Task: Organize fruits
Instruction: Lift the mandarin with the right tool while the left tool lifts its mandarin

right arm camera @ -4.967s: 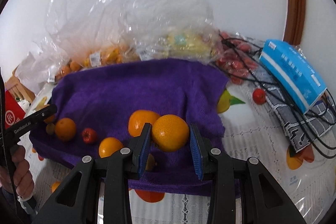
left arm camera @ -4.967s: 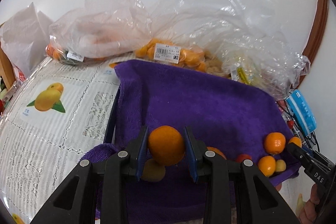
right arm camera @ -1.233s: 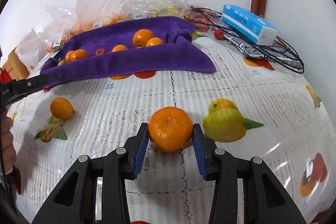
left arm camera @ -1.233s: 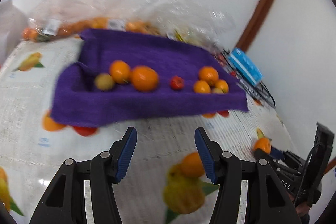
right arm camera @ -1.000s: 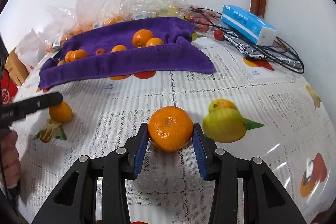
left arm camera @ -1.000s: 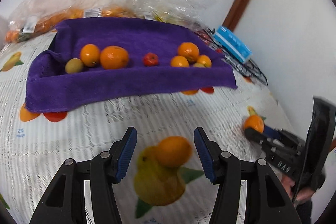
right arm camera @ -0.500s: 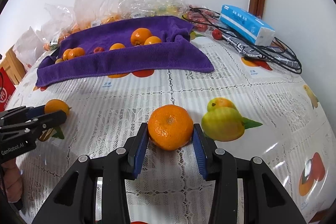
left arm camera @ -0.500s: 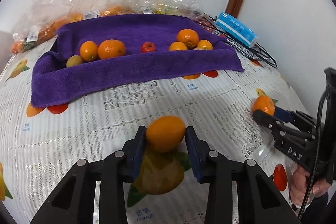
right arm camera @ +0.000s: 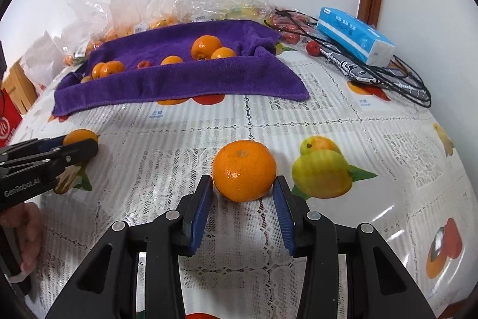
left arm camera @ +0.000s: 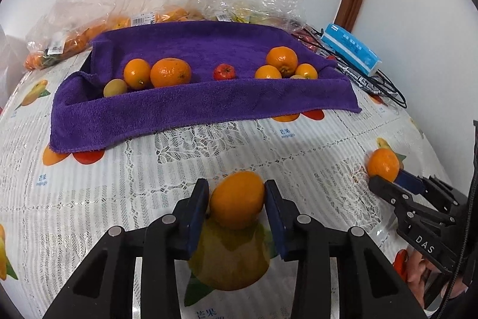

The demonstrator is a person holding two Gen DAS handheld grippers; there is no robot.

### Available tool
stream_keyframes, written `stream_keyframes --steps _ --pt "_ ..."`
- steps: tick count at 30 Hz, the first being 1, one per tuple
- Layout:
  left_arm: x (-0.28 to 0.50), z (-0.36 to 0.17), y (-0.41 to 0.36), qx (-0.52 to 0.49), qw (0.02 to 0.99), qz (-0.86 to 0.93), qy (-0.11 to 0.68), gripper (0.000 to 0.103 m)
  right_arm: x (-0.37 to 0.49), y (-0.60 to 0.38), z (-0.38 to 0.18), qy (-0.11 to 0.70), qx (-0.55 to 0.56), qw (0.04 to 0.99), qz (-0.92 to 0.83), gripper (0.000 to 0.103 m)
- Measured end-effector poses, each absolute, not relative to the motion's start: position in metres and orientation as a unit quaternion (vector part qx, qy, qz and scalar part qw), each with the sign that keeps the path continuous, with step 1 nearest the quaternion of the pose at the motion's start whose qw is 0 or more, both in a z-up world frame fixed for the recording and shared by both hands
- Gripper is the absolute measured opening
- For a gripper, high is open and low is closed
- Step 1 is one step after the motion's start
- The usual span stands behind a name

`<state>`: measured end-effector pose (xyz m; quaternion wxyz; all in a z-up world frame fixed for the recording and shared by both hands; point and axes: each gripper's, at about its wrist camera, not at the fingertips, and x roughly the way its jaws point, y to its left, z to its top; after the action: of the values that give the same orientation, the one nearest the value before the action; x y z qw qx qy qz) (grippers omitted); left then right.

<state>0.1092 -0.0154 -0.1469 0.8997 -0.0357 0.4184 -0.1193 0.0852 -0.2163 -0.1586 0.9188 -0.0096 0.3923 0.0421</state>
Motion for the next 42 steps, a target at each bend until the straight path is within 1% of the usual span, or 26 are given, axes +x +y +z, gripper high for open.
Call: stream_keyframes --steps 12,13,16,20,28,32,38,40,41,42 --pt "0.109 -0.147 -0.013 -0.038 0.9 -0.119 0.418 0.036 0.086 -0.214 -0.158 0.391 -0.015 0.919 0.04 0.042" --pt "0.108 -0.147 -0.013 -0.042 0.9 -0.122 0.417 0.033 0.086 -0.214 -0.158 0.391 -0.016 0.919 0.04 0.04" --pt "0.108 -0.147 -0.008 -0.064 0.897 -0.139 0.415 0.031 0.086 -0.217 -0.157 0.389 -0.008 0.92 0.046 0.039" --pt "0.107 -0.147 -0.005 -0.081 0.895 -0.15 0.413 0.031 0.085 -0.22 -0.155 0.383 0.008 0.92 0.075 0.039" --pt "0.108 -0.147 -0.001 -0.101 0.894 -0.148 0.411 0.031 0.08 -0.213 -0.153 0.372 -0.006 0.923 0.095 0.038" --pt "0.108 -0.148 -0.004 -0.093 0.893 -0.148 0.415 0.031 0.085 -0.213 -0.157 0.386 -0.005 0.917 0.099 0.039" --pt "0.109 -0.149 -0.003 -0.095 0.891 -0.151 0.418 0.031 0.089 -0.216 -0.159 0.396 0.008 0.913 0.098 0.045" --pt "0.109 -0.149 -0.003 -0.094 0.891 -0.152 0.418 0.031 0.09 -0.214 -0.159 0.397 0.006 0.912 0.101 0.053" --pt "0.109 -0.149 -0.004 -0.093 0.891 -0.152 0.418 0.031 0.09 -0.212 -0.159 0.398 0.002 0.911 0.103 0.054" --pt "0.109 -0.149 -0.004 -0.092 0.891 -0.152 0.418 0.031 0.09 -0.211 -0.16 0.399 -0.002 0.911 0.101 0.054"
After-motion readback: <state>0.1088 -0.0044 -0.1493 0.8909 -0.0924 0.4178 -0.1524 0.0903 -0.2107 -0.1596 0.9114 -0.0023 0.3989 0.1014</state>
